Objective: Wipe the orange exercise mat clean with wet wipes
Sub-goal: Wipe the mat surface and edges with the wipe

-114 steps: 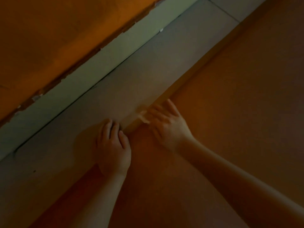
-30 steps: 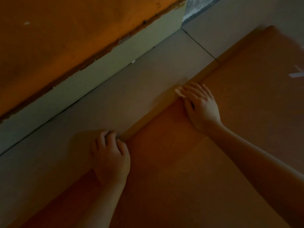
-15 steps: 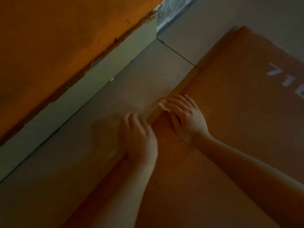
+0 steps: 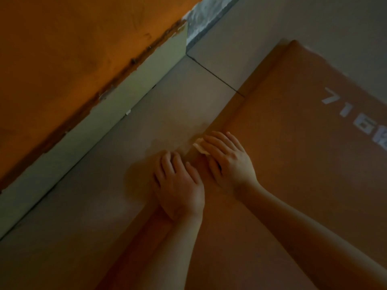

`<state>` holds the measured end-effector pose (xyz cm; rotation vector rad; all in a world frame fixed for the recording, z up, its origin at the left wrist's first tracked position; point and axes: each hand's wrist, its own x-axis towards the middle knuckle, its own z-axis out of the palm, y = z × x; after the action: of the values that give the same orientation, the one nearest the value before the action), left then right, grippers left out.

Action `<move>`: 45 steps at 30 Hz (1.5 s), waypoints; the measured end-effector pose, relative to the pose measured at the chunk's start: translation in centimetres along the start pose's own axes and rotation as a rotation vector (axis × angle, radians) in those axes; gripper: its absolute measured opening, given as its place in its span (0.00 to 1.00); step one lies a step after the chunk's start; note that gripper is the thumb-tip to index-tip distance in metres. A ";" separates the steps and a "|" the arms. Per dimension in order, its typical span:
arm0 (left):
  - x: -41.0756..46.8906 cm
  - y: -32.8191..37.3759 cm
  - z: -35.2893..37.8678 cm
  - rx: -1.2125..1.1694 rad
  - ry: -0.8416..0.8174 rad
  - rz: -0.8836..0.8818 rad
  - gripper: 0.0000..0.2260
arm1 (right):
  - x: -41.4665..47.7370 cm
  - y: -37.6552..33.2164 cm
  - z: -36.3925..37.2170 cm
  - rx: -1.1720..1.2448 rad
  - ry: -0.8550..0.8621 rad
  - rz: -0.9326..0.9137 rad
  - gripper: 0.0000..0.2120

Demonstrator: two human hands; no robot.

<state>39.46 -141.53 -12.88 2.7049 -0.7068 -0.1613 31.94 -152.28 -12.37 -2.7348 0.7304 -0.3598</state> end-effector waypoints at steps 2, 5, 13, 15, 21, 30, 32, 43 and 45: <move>0.0 0.1 0.0 -0.009 -0.015 0.008 0.19 | -0.1 0.0 0.1 -0.011 -0.006 0.002 0.18; 0.0 0.0 0.0 -0.002 -0.023 0.017 0.19 | 0.0 -0.1 0.0 -0.014 -0.020 0.006 0.19; 0.0 0.2 -0.3 0.030 -0.029 0.018 0.19 | -0.1 -0.2 -0.1 0.013 -0.033 0.020 0.19; 0.0 0.1 -0.3 0.046 -0.020 0.027 0.20 | -0.1 -0.1 -0.1 0.027 -0.037 0.017 0.19; -0.2 0.2 -0.4 0.084 0.018 0.025 0.21 | 0.0 0.2 0.2 0.046 -0.029 -0.013 0.19; -0.3 0.3 -0.3 0.026 0.056 -0.027 0.22 | 5.1 8.6 -2.5 -0.051 -0.023 -0.024 0.18; -0.2 0.4 -0.2 0.024 0.061 -0.032 0.22 | 5.2 8.1 -2.0 0.030 0.006 0.095 0.18; -0.3 0.4 -0.3 0.028 0.064 -0.031 0.22 | 7.6 15.5 -4.7 -0.056 -0.044 -0.147 0.18; -0.3 0.4 -0.3 0.042 0.073 -0.025 0.22 | 7.4 16.1 -4.2 -0.002 0.007 0.016 0.20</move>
<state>39.08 -141.60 -12.49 2.7447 -0.6627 -0.0537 29.68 -170.37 -12.67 -2.7298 0.7540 -0.3654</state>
